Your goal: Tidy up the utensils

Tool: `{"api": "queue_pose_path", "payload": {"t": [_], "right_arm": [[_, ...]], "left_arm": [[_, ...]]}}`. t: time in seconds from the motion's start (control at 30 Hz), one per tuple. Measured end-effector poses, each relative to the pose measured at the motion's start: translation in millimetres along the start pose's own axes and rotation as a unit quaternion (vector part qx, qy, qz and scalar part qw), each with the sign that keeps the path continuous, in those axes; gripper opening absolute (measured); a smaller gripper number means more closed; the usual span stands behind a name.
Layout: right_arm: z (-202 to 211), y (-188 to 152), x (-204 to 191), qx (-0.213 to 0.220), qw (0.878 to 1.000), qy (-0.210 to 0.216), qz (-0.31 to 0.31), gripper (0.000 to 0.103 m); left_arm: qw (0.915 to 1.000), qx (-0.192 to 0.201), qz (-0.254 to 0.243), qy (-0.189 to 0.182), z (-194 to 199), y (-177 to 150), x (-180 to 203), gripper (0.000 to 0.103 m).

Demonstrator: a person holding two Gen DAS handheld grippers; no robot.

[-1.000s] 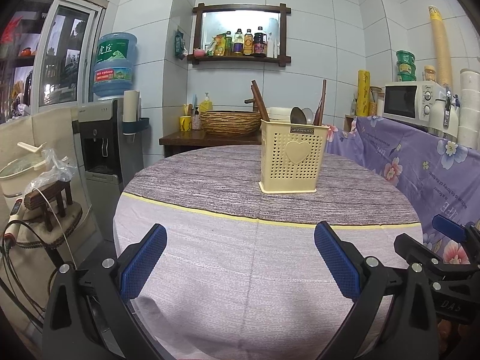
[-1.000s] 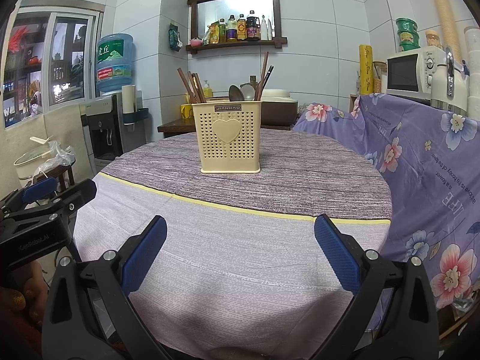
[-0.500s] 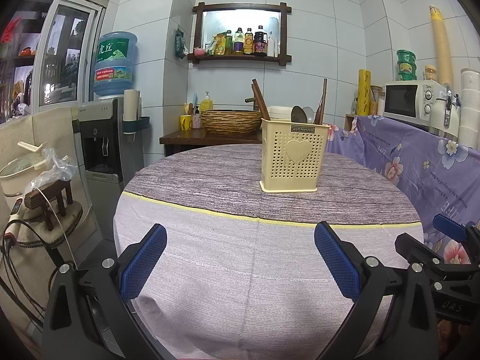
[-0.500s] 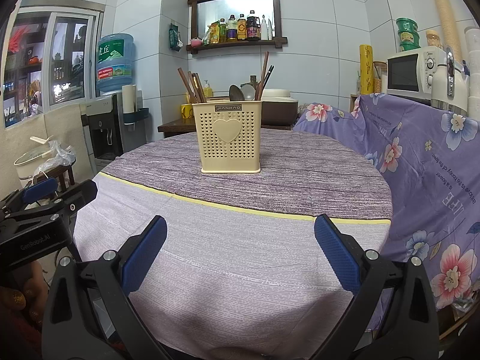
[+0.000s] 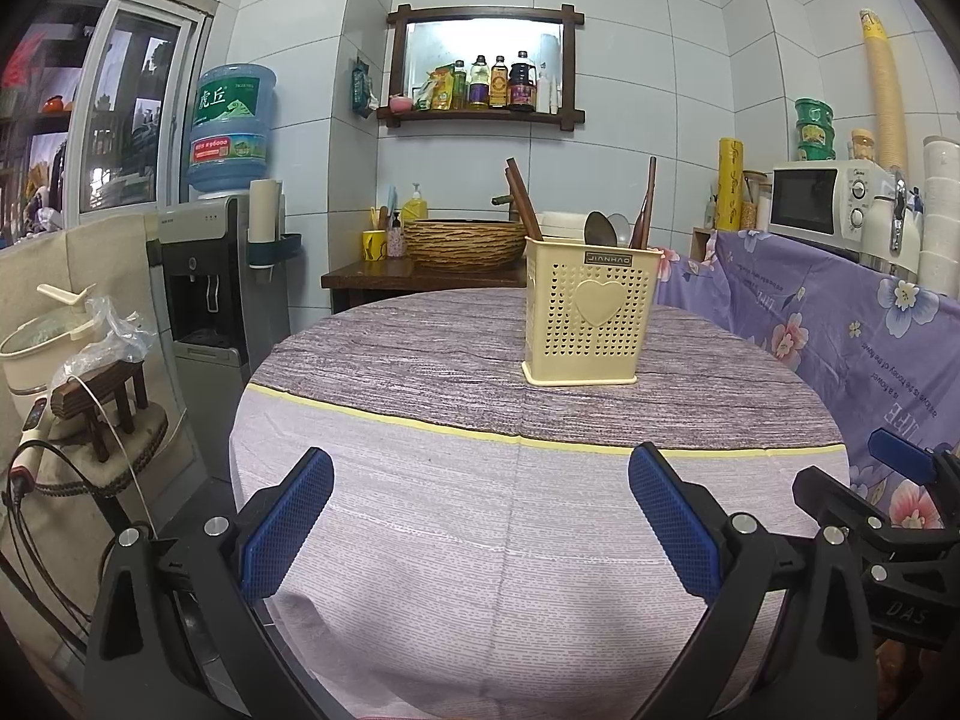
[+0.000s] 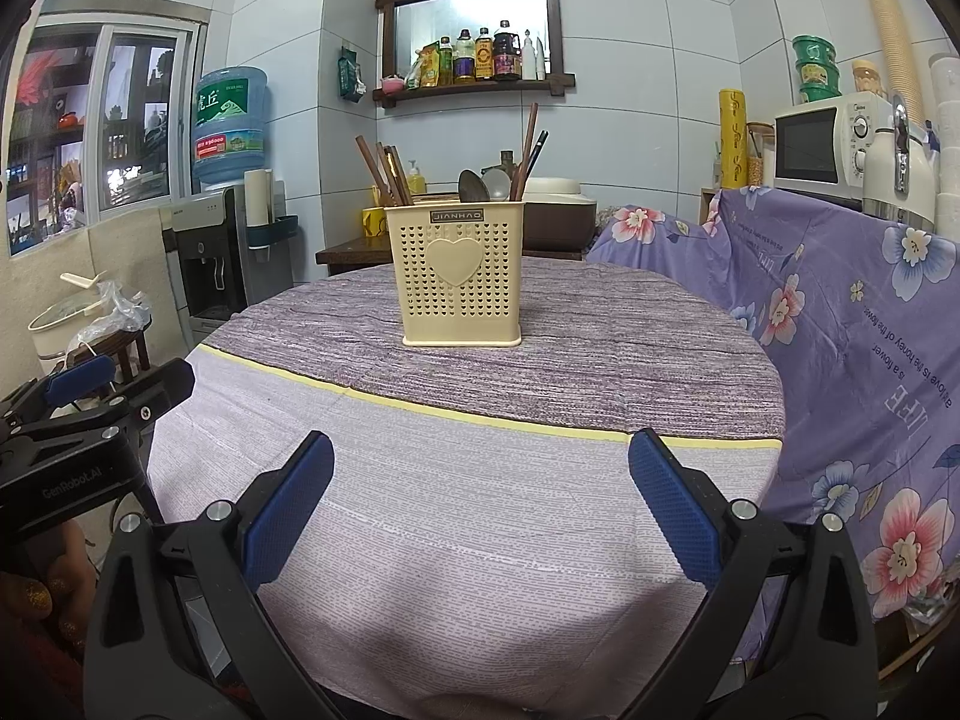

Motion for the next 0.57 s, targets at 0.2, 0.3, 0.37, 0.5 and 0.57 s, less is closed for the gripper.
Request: {"api": "queue_pose_path", "payload": {"t": [0.2, 0.3, 0.37, 0.5, 0.57], "right_arm": [[-0.3, -0.1, -0.2, -0.001, 1.0, 0.0, 0.0, 0.097], [0.9, 0.2, -1.3, 0.0, 1.0, 0.001, 0.0, 0.097], [0.6, 0.2, -1.6, -0.001, 1.0, 0.001, 0.001, 0.097], [0.4, 0.2, -1.1, -0.001, 1.0, 0.001, 0.001, 0.097], [0.3, 0.2, -0.8, -0.001, 1.0, 0.001, 0.0, 0.097]], "left_arm": [[1.0, 0.003, 0.0, 0.0, 0.4, 0.7, 0.4, 0.098], [1.0, 0.002, 0.0, 0.0, 0.4, 0.3, 1.2, 0.098], [1.0, 0.001, 0.0, -0.001, -0.1, 0.0, 1.2, 0.098], [1.0, 0.002, -0.001, -0.002, 0.5, -0.1, 2.7, 0.098], [1.0, 0.004, -0.001, 0.0, 1.5, -0.5, 3.4, 0.098]]}}
Point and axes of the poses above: each gripper's, at about its wrist camera, not at the fingertips, and z roughly against the way its jaws point, x to its right, y to its top, the point moved 10 cm from there along -z, roughly the way its jaws point, and after that the axes turned 6 degrees about x, right-handed, at the moved point
